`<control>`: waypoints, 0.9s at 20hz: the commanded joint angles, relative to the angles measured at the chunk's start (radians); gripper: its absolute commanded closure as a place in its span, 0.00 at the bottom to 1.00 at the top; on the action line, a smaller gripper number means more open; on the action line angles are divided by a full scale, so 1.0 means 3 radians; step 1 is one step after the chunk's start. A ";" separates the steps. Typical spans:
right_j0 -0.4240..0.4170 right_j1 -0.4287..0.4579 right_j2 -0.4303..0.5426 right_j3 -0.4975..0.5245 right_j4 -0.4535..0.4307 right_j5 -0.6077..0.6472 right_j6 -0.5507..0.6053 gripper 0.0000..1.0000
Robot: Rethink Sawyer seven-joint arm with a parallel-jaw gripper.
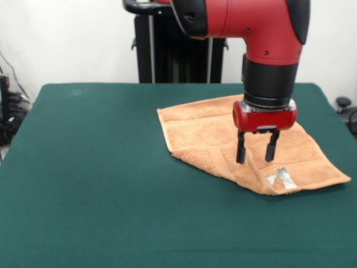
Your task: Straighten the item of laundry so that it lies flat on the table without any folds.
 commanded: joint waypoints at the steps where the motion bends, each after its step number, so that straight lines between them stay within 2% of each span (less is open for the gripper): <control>1: 0.0060 0.0155 0.0235 0.0248 -0.0175 -0.0117 0.0183 0.00; 8: -0.0034 0.0242 0.0290 0.0205 -0.0190 -0.0160 0.0117 0.00; 18: 0.0052 0.0342 0.0228 0.0104 -0.0190 -0.0195 0.0186 0.00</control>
